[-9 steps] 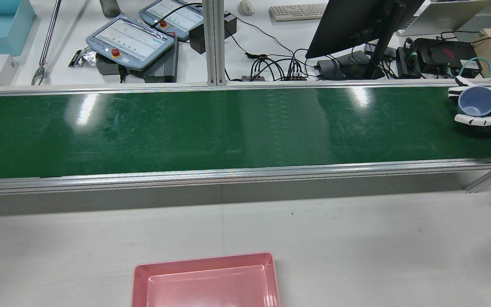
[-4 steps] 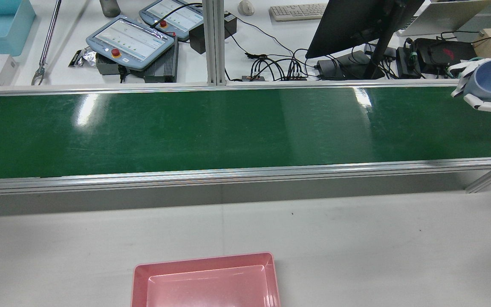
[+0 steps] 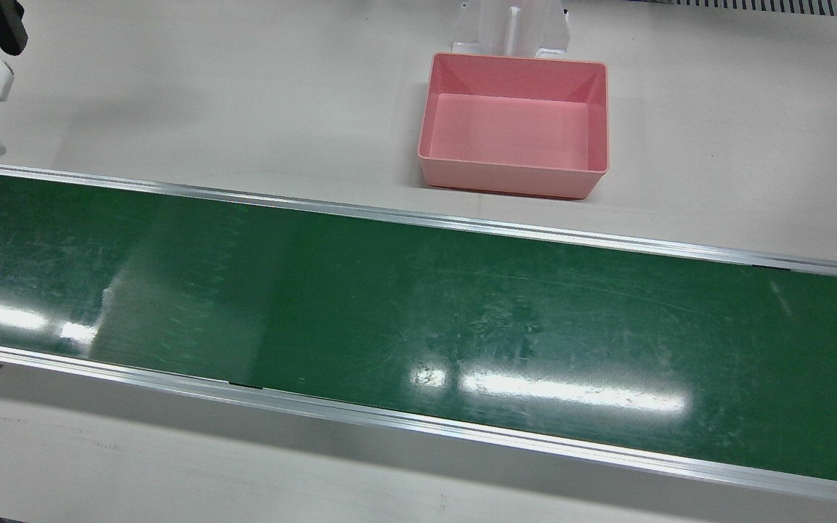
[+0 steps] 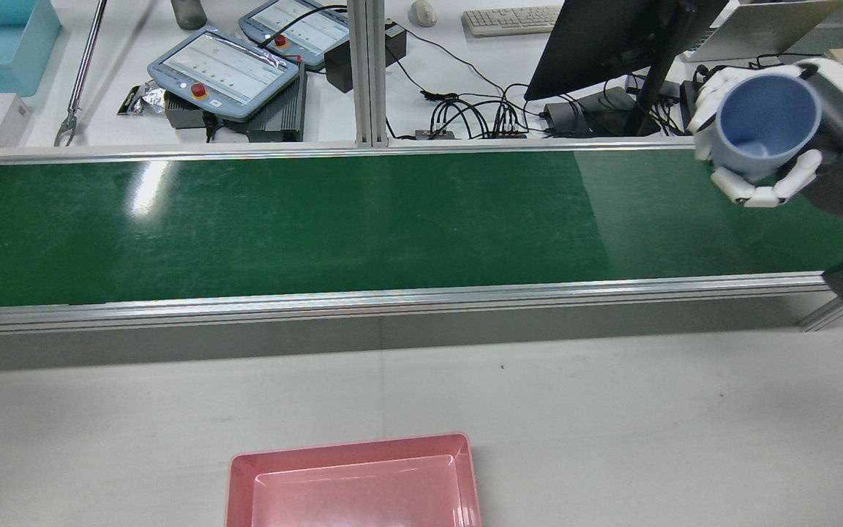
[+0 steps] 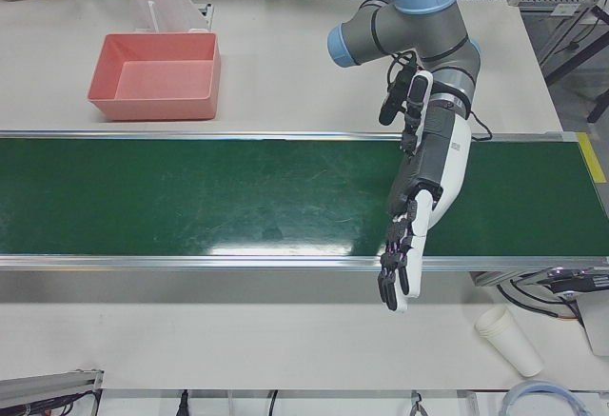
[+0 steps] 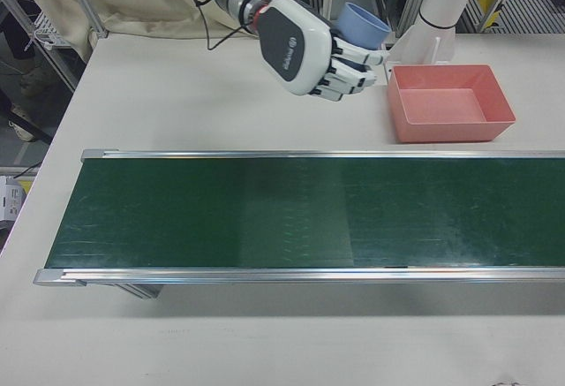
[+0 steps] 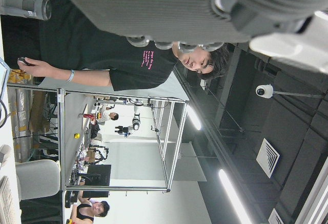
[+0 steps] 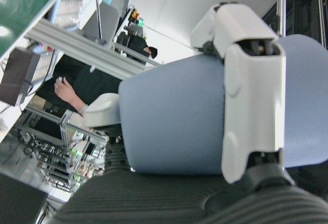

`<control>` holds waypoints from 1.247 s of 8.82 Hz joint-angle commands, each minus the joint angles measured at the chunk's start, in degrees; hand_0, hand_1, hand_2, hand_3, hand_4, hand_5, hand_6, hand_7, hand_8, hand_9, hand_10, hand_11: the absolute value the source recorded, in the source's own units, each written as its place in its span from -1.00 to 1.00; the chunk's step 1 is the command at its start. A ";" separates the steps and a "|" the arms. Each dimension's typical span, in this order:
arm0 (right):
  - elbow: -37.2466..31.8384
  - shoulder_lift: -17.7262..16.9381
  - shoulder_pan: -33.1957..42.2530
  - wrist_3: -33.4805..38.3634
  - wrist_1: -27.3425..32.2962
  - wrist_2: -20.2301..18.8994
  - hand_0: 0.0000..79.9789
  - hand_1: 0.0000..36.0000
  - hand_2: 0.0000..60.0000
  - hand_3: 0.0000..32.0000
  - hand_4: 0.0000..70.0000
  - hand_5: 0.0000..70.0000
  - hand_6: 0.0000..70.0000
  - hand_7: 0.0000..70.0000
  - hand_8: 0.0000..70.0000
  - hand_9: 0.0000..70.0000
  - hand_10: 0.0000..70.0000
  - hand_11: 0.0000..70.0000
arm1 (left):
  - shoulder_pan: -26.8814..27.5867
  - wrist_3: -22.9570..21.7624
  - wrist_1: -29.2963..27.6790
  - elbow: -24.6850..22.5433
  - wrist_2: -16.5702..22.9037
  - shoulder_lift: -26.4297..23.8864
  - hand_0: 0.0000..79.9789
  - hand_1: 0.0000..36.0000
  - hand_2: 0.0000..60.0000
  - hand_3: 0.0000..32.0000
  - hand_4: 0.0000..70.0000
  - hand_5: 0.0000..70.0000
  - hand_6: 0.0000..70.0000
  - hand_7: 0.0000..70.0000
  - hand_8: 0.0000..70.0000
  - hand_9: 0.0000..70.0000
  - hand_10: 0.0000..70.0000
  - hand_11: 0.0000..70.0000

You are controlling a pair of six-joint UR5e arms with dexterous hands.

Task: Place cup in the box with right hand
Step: 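Close the right hand fingers around the blue cup and lift it, then carry the blue cup with the right hand over the pink tray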

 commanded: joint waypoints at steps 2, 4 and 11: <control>0.12 9.14 -25.16 -14.25 -4.80 4.62 1.00 1.00 1.00 -1.00 0.91 -0.22 0.21 1.00 1.00 1.00 0.82 1.00 | 0.00 0.05 0.09 -0.09 0.09 -0.09 -1.00 -1.00 -1.00 -1.00 -1.00 -1.00 -1.00 -1.00 -1.00 -1.00 -1.00 -1.00; 0.03 11.35 -38.43 -20.22 -4.72 10.78 1.00 1.00 1.00 -1.00 0.91 -0.23 0.19 1.00 1.00 1.00 0.79 1.00 | 0.00 0.05 0.09 -0.09 0.09 -0.09 -1.00 -1.00 -1.00 -1.00 -1.00 -1.00 -1.00 -1.00 -1.00 -1.00 -1.00 -1.00; -3.84 12.41 -45.35 -22.19 -4.02 12.91 0.46 0.18 -0.80 -1.00 -0.80 -0.83 -0.97 -1.00 -1.00 -1.00 -1.00 -1.00 | 0.00 0.05 0.09 0.00 0.00 -0.01 -1.00 -1.00 -1.00 -1.00 -1.00 -1.00 -1.00 -1.00 -1.00 -1.00 -1.00 -1.00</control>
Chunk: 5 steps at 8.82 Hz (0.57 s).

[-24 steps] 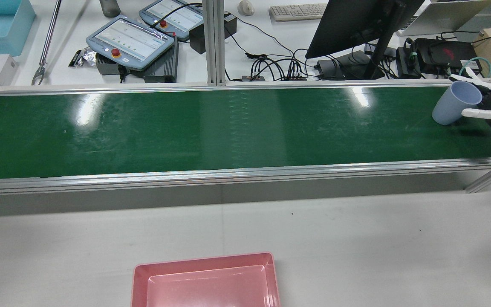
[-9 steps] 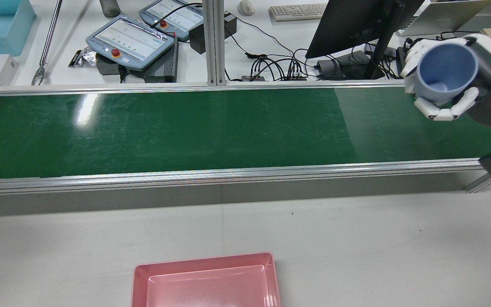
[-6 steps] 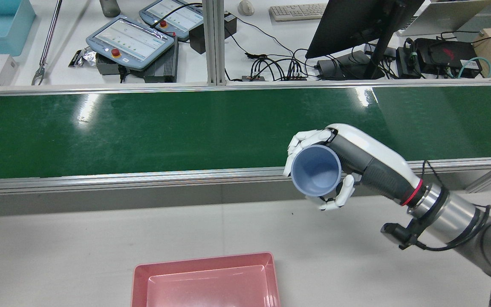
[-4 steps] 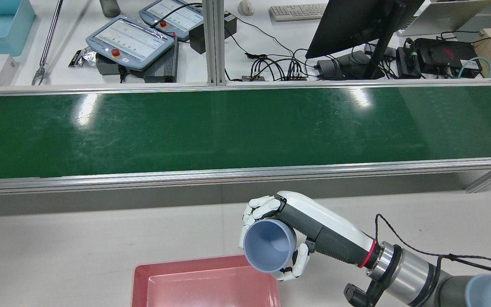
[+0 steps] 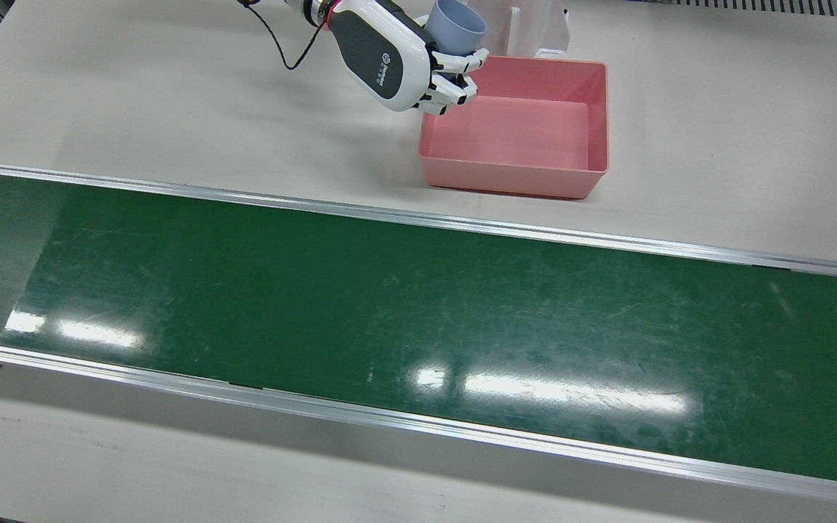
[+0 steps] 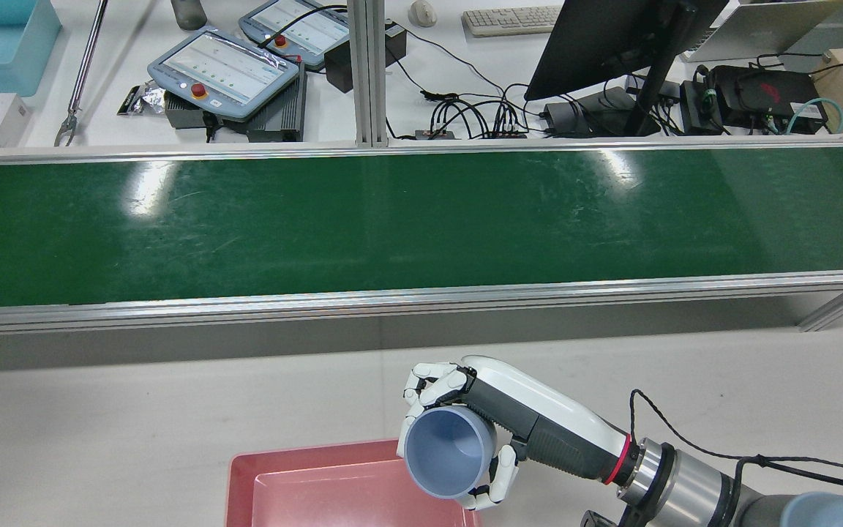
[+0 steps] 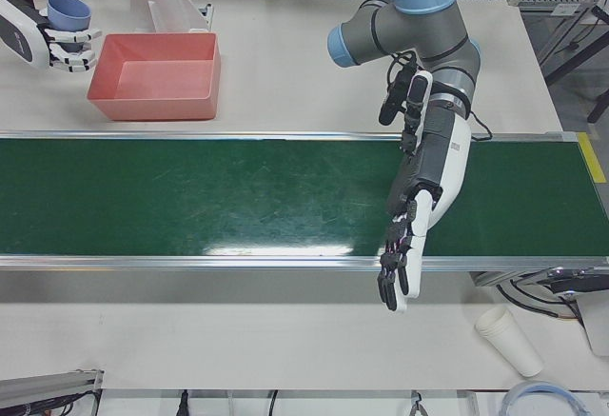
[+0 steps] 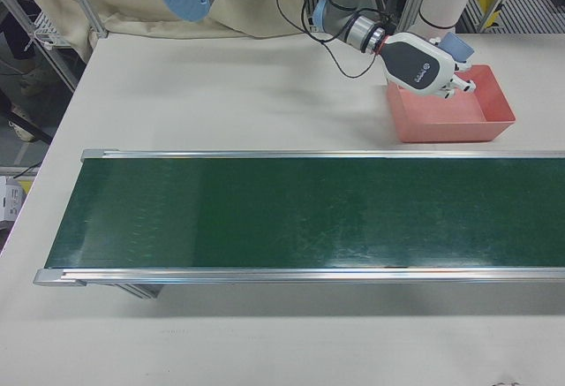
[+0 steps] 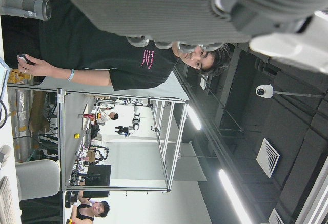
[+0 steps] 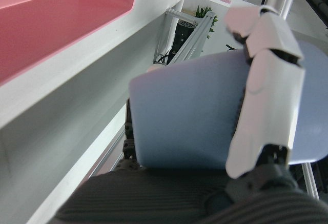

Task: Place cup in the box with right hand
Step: 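Carry the blue cup with the right hand over the pink tray, then open the right hand fingers to drop the cup into the tray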

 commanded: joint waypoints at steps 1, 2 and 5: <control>-1.07 0.27 -1.02 0.07 0.09 0.08 0.51 0.22 -0.84 -1.00 -0.80 -0.82 -0.97 -1.00 -1.00 -1.00 -1.00 -1.00 | 0.00 0.00 0.00 0.01 -0.03 0.04 -1.00 -1.00 -1.00 -1.00 -1.00 -1.00 -1.00 -1.00 -1.00 -1.00 -1.00 -1.00; -1.07 0.27 -1.02 0.07 0.09 0.17 0.52 0.27 -0.84 -1.00 -0.83 -0.81 -0.98 -1.00 -1.00 -1.00 -1.00 -1.00 | 0.00 0.00 0.00 0.01 -0.03 -0.04 -1.00 -1.00 -1.00 -1.00 -1.00 -1.00 -1.00 -1.00 -1.00 -1.00 -1.00 -1.00; -2.48 0.98 -1.10 0.15 0.18 0.08 0.52 0.23 -0.91 -1.00 -0.78 -0.81 -0.95 -1.00 -1.00 -1.00 -1.00 -1.00 | 0.00 0.00 0.00 0.01 0.06 0.04 -1.00 -1.00 -1.00 -1.00 -1.00 -1.00 -1.00 -1.00 -1.00 -1.00 -1.00 -1.00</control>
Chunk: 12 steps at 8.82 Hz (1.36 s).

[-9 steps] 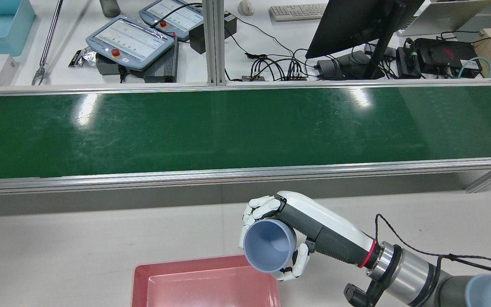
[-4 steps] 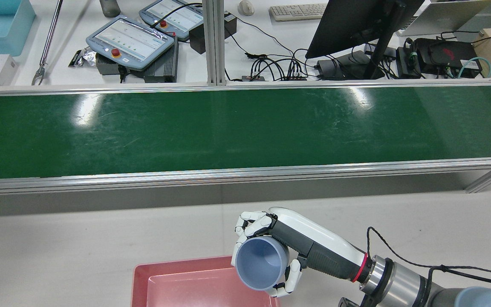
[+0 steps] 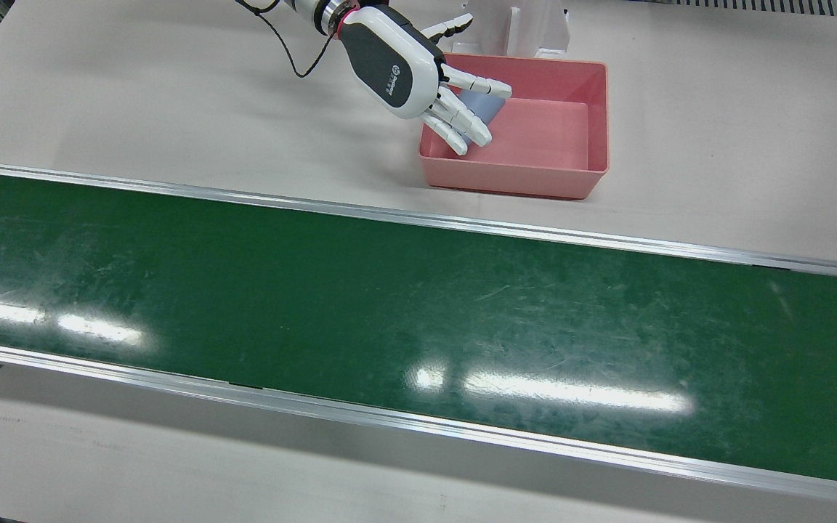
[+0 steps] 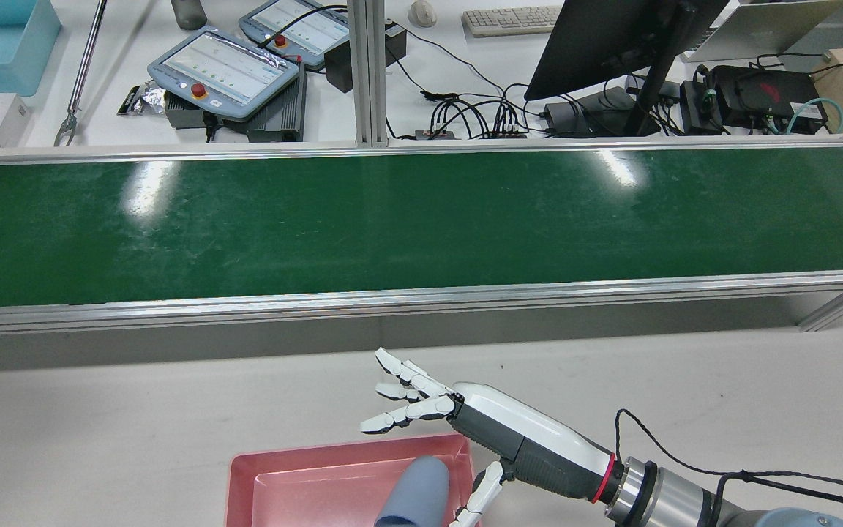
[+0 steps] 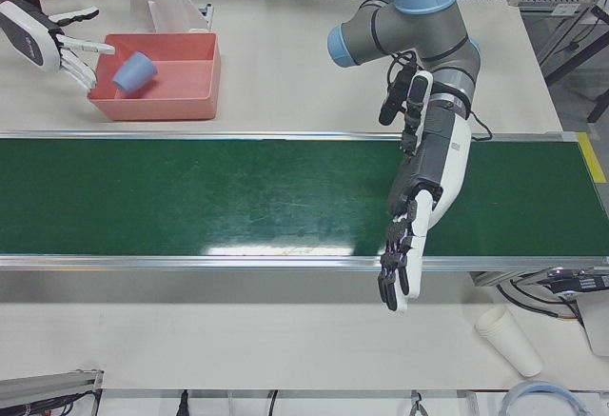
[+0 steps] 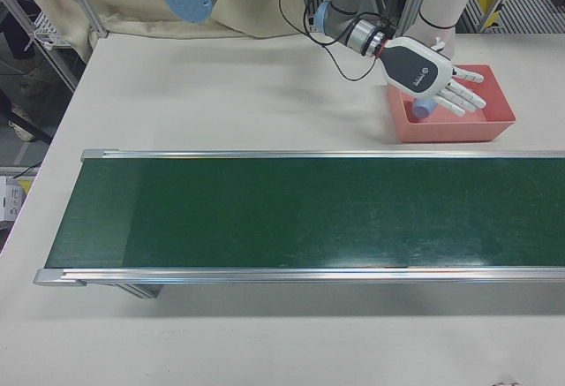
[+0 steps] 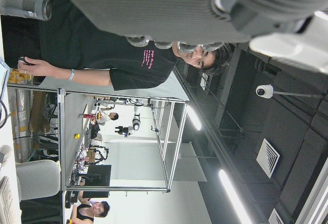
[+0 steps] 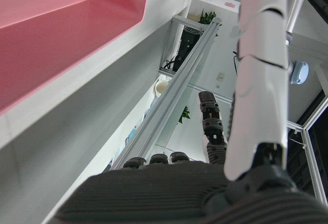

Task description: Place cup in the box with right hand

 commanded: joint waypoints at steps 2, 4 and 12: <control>0.34 0.77 0.05 0.90 -0.23 -0.02 0.51 0.22 -0.91 -1.00 -0.77 -0.81 -0.95 -0.98 -1.00 -1.00 -1.00 -1.00 | 0.00 -0.09 0.00 0.00 0.00 0.02 -1.00 -1.00 -1.00 -1.00 -1.00 -1.00 -1.00 -1.00 -1.00 -1.00 -1.00 -1.00; 1.75 1.55 5.12 3.19 -0.14 1.38 0.53 0.20 -1.00 -1.00 -0.73 -0.81 -0.93 -0.93 -1.00 -1.00 -1.00 -1.00 | 0.00 -0.09 0.00 0.00 0.00 -0.07 -1.00 -1.00 -1.00 -1.00 -1.00 -1.00 -1.00 -1.00 -1.00 -1.00 -1.00 -1.00; -19.55 -9.51 60.64 27.27 1.42 -14.14 0.52 0.46 -0.60 -1.00 -0.77 -0.79 -0.87 -0.63 -1.00 -0.97 -1.00 -0.96 | 0.00 0.00 -0.09 0.00 0.00 -0.07 -1.00 -1.00 -1.00 -1.00 -1.00 -1.00 -1.00 -1.00 -1.00 -1.00 -1.00 -1.00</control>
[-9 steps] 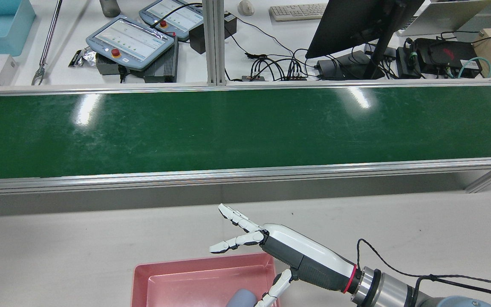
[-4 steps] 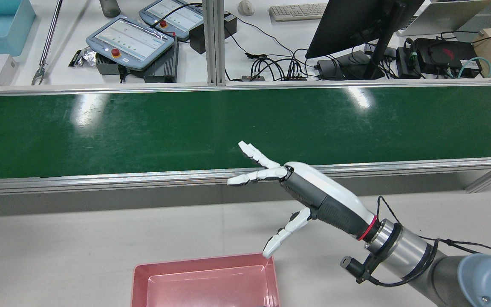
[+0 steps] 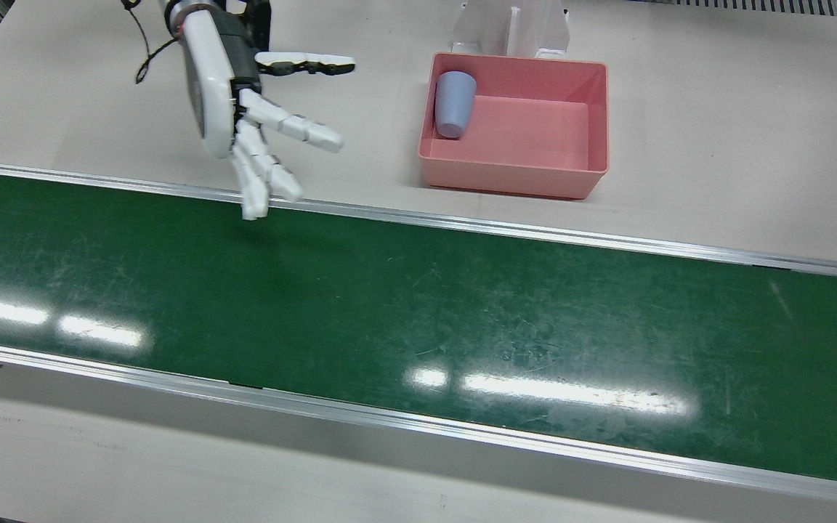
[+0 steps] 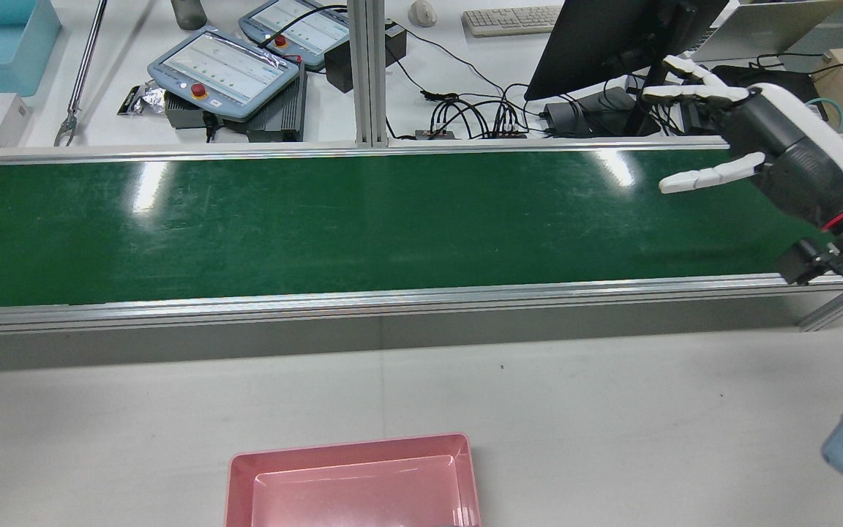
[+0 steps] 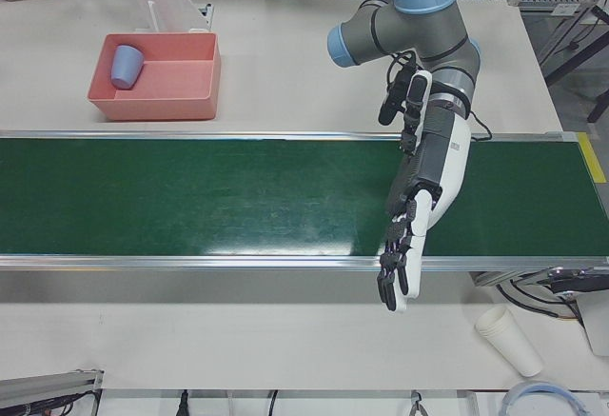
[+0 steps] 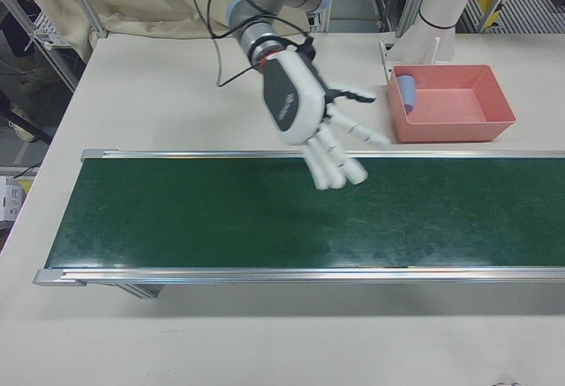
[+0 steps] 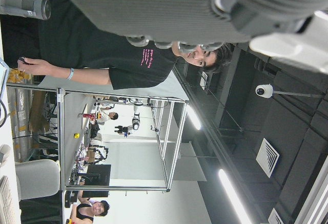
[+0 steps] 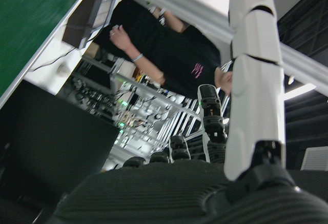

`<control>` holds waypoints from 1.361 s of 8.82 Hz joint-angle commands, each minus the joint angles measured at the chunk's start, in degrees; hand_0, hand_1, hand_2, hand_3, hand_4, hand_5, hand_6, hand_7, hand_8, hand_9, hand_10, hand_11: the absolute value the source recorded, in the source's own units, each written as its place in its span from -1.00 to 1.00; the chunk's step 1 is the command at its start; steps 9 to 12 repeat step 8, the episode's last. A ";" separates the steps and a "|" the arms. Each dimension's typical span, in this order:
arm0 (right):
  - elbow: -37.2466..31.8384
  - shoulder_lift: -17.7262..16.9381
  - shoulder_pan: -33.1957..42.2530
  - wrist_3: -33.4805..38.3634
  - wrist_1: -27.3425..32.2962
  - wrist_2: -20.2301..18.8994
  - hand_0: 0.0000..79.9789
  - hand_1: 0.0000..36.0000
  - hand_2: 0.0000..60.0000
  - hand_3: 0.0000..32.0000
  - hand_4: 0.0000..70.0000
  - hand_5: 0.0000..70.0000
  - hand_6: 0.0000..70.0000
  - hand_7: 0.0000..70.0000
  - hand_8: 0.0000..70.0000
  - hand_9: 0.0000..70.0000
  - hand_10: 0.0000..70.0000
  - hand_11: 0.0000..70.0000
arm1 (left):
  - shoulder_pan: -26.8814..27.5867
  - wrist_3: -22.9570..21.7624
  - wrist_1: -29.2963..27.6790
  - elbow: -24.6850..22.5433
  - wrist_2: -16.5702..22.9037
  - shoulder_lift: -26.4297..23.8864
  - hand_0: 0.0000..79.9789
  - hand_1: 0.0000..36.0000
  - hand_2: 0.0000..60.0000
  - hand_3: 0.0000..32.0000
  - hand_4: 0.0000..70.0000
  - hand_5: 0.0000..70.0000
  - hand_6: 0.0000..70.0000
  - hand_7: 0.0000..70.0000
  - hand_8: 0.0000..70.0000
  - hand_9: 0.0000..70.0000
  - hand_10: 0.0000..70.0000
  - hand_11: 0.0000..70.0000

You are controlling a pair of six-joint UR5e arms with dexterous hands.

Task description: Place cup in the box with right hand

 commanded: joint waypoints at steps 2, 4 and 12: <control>-26.27 -1.76 18.87 10.91 7.34 -8.97 0.51 0.29 -0.81 -1.00 -0.83 -0.79 -0.91 -0.87 -1.00 -1.00 -1.00 -0.94 | 0.00 -0.09 0.02 -0.08 0.00 0.00 -1.00 -1.00 -1.00 -1.00 -1.00 -1.00 -1.00 -1.00 -1.00 -1.00 -1.00 -1.00; -33.80 -1.50 16.77 16.83 10.92 -8.53 0.55 0.22 -1.00 -1.00 -0.75 -0.79 -0.92 -0.90 -1.00 -1.00 -1.00 -0.97 | 0.00 -0.09 0.02 0.01 0.00 0.09 -1.00 -1.00 -1.00 -1.00 -1.00 -1.00 -1.00 -1.00 -1.00 -1.00 -1.00 -1.00; -30.93 -3.85 20.54 16.32 22.91 -8.71 0.28 -0.20 -0.91 -1.00 -0.96 -0.86 -1.00 -1.00 -1.00 -1.00 -1.00 -1.00 | 0.00 0.00 0.11 -0.17 0.09 0.00 -1.00 -1.00 -1.00 -1.00 -1.00 -1.00 -1.00 -1.00 -1.00 -1.00 -1.00 -1.00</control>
